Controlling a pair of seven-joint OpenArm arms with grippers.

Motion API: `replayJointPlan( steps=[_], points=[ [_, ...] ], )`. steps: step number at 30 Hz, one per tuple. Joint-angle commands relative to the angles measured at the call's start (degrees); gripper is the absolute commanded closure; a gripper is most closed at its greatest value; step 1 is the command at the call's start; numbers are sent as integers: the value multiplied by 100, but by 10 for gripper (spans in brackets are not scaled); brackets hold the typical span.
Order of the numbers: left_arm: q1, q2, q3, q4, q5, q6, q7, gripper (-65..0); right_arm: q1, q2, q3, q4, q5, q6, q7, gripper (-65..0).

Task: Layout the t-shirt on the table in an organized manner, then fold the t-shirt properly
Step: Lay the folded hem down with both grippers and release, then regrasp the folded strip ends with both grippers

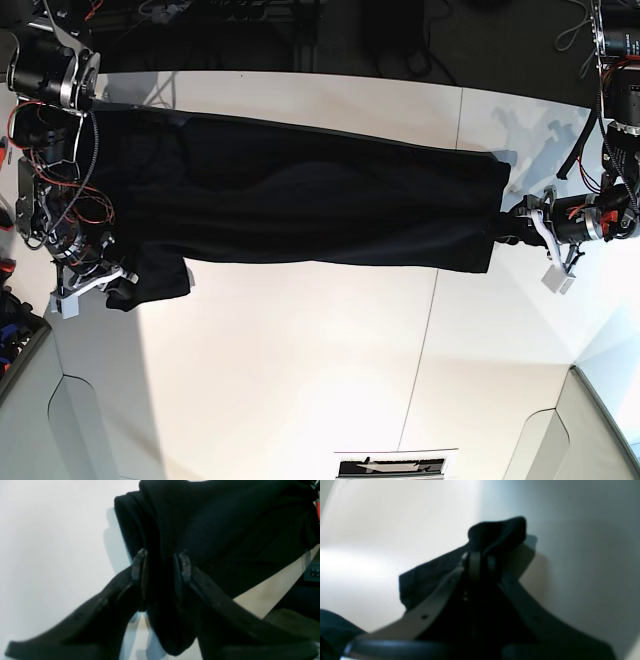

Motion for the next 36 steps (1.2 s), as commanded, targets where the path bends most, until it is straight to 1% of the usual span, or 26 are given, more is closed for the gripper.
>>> replayJointPlan(
  steps=[1, 4, 5, 7, 9, 10, 12, 14, 16, 21, 27, 30, 36],
  points=[
    [-127, -125, -46, 87, -103, -54, -105, -199, 157, 140, 2, 195, 52, 35, -24, 0],
    [-125, -127, -46, 87, -103, -54, -103, -199, 149, 205, 4, 603, 116, 35, -654, 0],
    [-125, -127, -46, 87, -105, -54, -103, -199, 120, 232, 4, 782, 247, 39, -892, 0],
    [-125, -129, -46, 87, -107, -54, -98, -199, -44, 299, 13, 1226, 708, 55, -1248, 0],
    [-125, -131, -46, 87, -162, -54, -74, -199, -299, 348, 57, 1781, 1075, 52, -1453, 0],
    [-125, -146, -46, 90, -243, -54, -37, -199, -463, 361, 103, 2087, 1156, 52, -1528, 0],
    [-125, -177, -46, 101, -446, -54, 59, -199, -807, 358, 201, 2704, 1226, 52, -1700, 0],
    [-125, -221, -46, 136, -516, -54, 120, -199, -1178, 361, 286, 3244, 1226, 52, -1886, 0],
    [-125, -278, -46, 197, -560, -54, 120, -199, -1582, 361, 382, 3689, 1292, 52, -1952, 0],
    [-122, -433, -46, 428, -774, -54, 271, -199, -2597, 358, 804, 4704, 1742, 52, -1961, 0],
    [-122, -586, -46, 501, -800, -54, 269, -199, -3495, 358, 1384, 5757, 1875, 72, -2033, 0],
    [-125, -605, -46, 501, -859, -54, 271, -199, -3783, 361, 1552, 6039, 1893, 72, -2050, 0],
    [-125, -605, -46, 503, -857, -54, 267, -199, -4247, 358, 1563, 6133, 1886, 72, -2070, 0]
  ],
)
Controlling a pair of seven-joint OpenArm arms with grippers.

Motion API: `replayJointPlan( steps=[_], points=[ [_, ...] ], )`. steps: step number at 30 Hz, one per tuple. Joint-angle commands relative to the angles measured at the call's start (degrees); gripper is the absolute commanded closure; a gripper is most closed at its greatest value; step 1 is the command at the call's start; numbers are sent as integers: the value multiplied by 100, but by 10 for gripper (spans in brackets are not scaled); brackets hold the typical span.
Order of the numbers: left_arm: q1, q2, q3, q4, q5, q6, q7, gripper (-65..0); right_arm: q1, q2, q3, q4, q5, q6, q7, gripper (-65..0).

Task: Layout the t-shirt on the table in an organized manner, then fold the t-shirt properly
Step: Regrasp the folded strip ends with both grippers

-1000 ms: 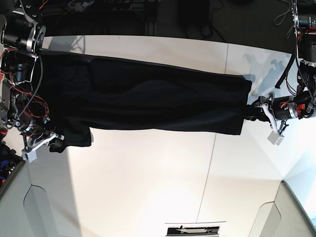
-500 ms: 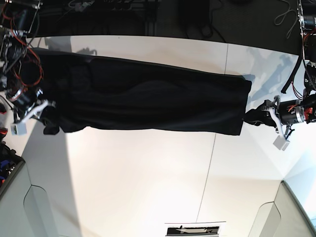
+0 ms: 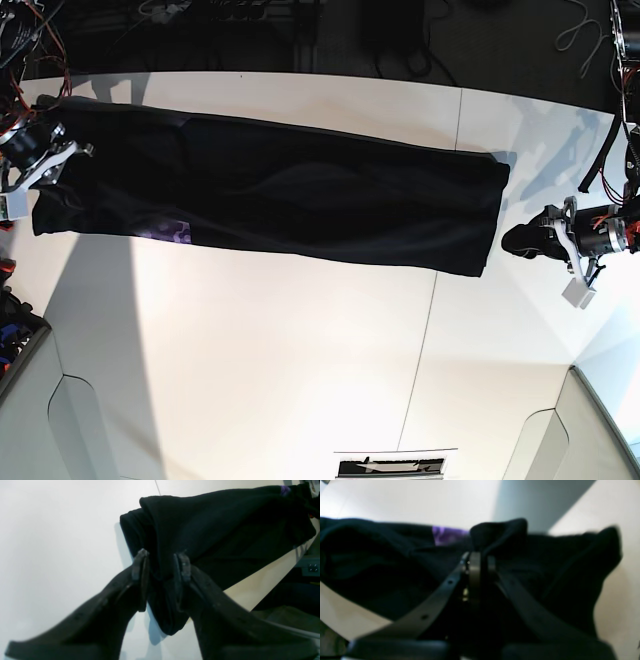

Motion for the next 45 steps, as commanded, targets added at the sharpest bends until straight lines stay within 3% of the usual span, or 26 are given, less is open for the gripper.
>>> replayJointPlan(
  steps=[1, 7, 8, 11, 13, 19, 28, 29, 30, 32, 36, 41, 45],
  points=[
    [-125, -133, -46, 96, -144, -52, -63, -199, -35, 94, 44, 94, 103, 26, 122, 0],
    [-125, -221, -61, 96, -146, -52, -133, -236, -232, 79, 44, 94, -92, 22, 125, 0],
    [-125, -232, -92, 96, -146, -52, -129, -250, -229, 79, 44, 94, -107, 20, 127, -28],
    [-85, -326, -232, 96, -212, -52, -122, -278, -212, 79, 44, 96, -103, 22, 129, -296],
    [-15, -442, -323, 96, -369, -52, -48, -286, -212, 79, 44, 96, -76, 22, 133, -361],
    [557, -686, -623, 96, -1014, -52, 284, -286, -127, 63, 81, 96, -68, 22, 192, -361],
    [1311, -219, -1676, 96, -1038, -52, 295, -287, 389, 63, 267, 98, 103, 24, 168, -353],
    [1357, -173, -1757, 96, -977, -52, 258, -287, 437, 63, 267, 98, 90, 22, 170, -323],
    [1373, -125, -1799, 96, -938, -52, 203, -291, 459, 66, 267, 98, 79, 22, 168, -251],
    [1368, -17, -1818, 96, -824, -52, 157, -317, 496, 63, 264, 98, 85, 22, 168, -2],
    [1368, 162, -1818, 96, -627, -52, 9, -371, 503, 63, 251, 94, 81, 22, 166, 0],
    [1366, 317, -1816, 96, -599, -52, -140, -376, 503, 63, 249, 79, 61, 22, 131, 0],
    [1368, 461, -1816, 96, -236, -52, -356, -376, 501, 63, 225, 50, 63, 22, 105, 0]
  ],
)
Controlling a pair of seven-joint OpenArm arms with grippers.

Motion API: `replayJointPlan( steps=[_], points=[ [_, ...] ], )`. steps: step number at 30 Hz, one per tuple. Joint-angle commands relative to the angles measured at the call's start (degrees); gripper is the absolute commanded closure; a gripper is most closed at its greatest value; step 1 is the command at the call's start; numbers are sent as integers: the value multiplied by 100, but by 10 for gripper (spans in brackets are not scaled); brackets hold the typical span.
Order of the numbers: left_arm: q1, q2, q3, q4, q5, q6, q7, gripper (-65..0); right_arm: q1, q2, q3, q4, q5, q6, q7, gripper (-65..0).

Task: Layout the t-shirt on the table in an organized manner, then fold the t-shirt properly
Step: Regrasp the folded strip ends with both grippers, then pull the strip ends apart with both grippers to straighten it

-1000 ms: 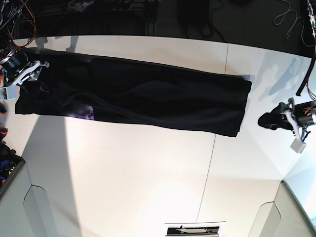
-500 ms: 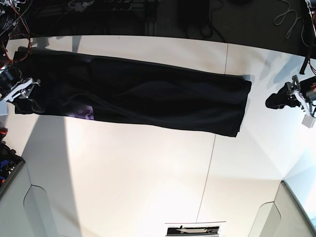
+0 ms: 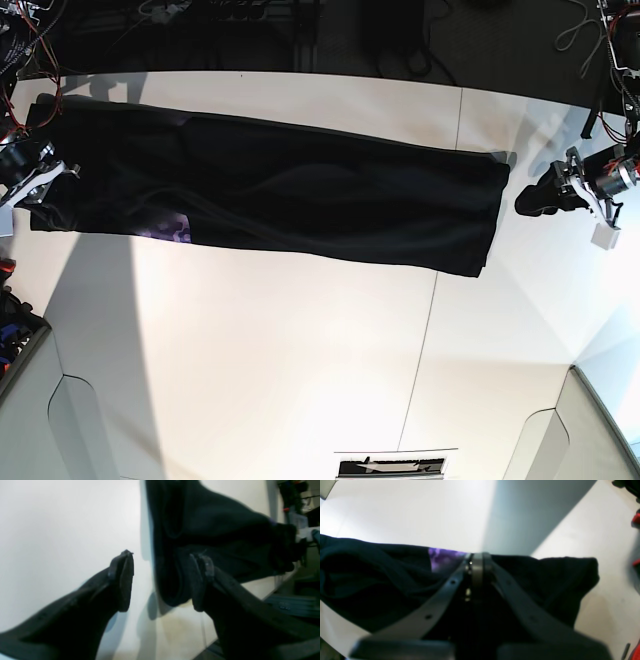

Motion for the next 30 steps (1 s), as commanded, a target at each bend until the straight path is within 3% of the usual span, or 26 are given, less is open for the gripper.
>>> replayJointPlan(
  steps=[1, 13, 30],
  points=[
    [-76, -85, -55, 76, -120, -52, -103, -376, 57, 90, 9, 79, 90, 22, 94, 0],
    [-94, 181, 114, 76, 94, -52, -190, -376, 57, -343, -9, 81, 114, 22, -57, 0],
    [-476, 662, 168, 76, 520, -52, -483, -376, -160, -348, -9, 81, 181, 22, -197, 0]
  ],
)
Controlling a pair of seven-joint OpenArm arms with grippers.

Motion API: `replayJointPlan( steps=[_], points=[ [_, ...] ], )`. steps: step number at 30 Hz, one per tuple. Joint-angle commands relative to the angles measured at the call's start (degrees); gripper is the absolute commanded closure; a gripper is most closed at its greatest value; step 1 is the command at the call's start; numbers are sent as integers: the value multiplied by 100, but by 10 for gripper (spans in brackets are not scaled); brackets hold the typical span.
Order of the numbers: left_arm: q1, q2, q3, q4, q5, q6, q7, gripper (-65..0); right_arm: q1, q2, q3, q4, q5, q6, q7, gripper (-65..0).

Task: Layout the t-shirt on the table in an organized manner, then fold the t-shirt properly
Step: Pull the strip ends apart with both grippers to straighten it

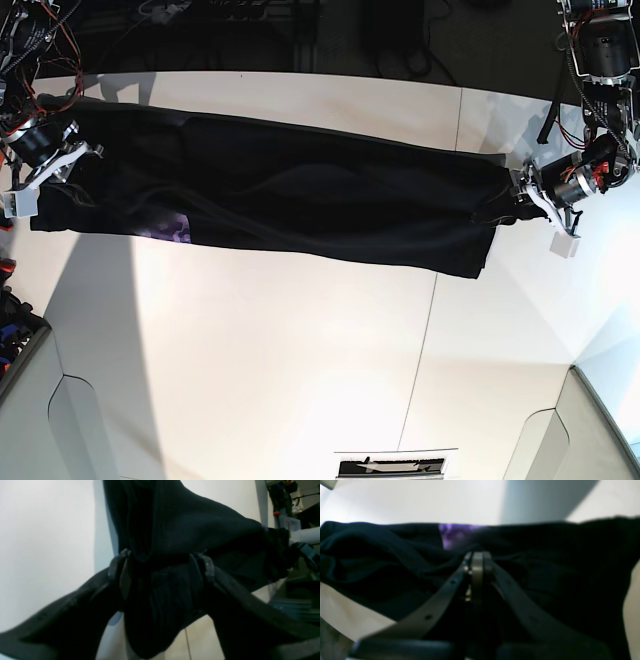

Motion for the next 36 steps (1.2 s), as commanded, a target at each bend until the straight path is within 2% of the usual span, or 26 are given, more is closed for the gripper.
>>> replayJointPlan(
  steps=[1, 10, 17, 19, 24, 31, 36],
  points=[
    [-94, -105, -33, 76, -118, -54, -138, -376, 55, 85, 35, 85, 120, 22, 118, 0],
    [-94, 85, -26, 76, -50, -54, -157, -376, 26, 85, 35, 85, 153, 22, 94, 0],
    [-96, 168, 216, 76, 466, -54, -710, -373, 26, 87, 35, 85, 151, 22, 90, 0],
    [-96, 170, 297, 76, 494, -54, -885, -312, 26, 85, 35, 85, 153, 22, 74, 0],
    [-157, 170, 332, 76, 533, -54, -992, -15, 26, 87, 35, 85, 153, 22, 72, 0],
    [-588, 138, 323, 79, 1263, -54, -1158, 0, 24, 87, 35, 85, 146, 22, 70, 0],
    [-1027, -35, 326, 79, 1727, -54, -1172, 0, 24, 87, 37, 85, 149, 22, 72, 0]
  ],
)
